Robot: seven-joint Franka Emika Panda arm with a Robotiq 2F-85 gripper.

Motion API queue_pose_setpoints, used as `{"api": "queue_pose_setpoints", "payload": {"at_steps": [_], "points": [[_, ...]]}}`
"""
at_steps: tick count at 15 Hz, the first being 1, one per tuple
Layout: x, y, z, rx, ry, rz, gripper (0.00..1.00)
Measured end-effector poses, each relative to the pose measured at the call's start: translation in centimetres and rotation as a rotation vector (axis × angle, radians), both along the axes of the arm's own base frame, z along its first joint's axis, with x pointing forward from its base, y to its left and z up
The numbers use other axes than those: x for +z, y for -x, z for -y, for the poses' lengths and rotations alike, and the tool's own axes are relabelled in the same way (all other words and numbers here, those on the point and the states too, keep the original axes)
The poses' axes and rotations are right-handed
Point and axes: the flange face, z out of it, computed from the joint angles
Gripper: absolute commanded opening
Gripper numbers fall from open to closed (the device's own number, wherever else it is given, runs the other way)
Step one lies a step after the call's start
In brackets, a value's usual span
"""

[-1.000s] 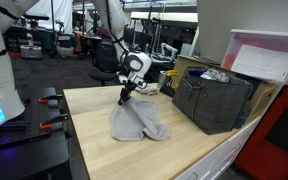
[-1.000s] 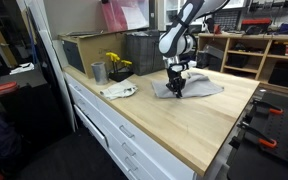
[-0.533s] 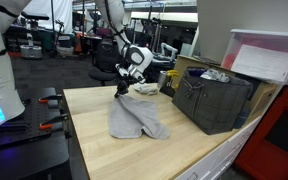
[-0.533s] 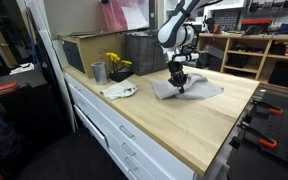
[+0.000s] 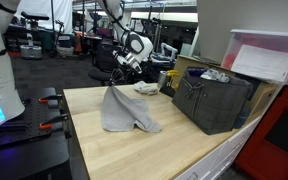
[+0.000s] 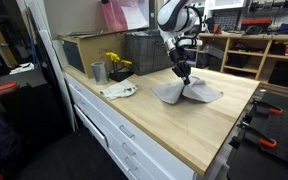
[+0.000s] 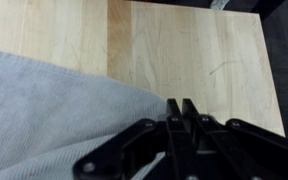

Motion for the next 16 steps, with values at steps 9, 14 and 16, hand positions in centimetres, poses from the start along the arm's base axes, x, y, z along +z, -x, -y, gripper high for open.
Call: {"api": "queue_pose_setpoints", "payload": {"at_steps": [9,14,16], "points": [[2.6,0.0,11.4,-0.249,0.082,0.103,1.0],[-1.3,3.6,21.2,-0.47,0.153,0.099,1.0],[-3.2,4.9,22.9,-0.525,0.166,0.076,1.0]]}}
